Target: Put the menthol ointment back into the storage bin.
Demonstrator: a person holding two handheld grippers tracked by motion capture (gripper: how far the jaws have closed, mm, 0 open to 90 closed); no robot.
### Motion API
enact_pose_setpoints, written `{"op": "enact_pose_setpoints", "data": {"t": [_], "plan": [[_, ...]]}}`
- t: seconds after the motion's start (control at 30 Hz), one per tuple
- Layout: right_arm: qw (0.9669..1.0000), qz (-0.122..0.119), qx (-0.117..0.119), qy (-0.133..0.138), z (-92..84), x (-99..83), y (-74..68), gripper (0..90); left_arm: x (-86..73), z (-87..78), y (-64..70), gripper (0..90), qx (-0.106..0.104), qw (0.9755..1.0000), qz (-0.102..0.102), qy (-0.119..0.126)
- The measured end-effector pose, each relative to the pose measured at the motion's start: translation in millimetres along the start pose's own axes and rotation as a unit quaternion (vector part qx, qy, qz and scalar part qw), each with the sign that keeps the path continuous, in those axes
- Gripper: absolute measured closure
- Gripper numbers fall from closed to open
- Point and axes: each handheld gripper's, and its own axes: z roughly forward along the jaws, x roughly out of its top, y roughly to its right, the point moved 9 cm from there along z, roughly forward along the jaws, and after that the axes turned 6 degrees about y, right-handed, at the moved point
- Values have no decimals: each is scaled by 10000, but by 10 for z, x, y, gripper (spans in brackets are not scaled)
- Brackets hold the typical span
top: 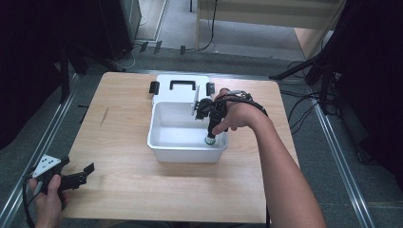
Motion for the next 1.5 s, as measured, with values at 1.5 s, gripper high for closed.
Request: {"op": "enact_pose_setpoints", "data": {"t": [1.5], "plan": [[9814,1570,-557,948,-337,-1122,121,69,-5,-3,6,0,16,10000,54,-18]]}}
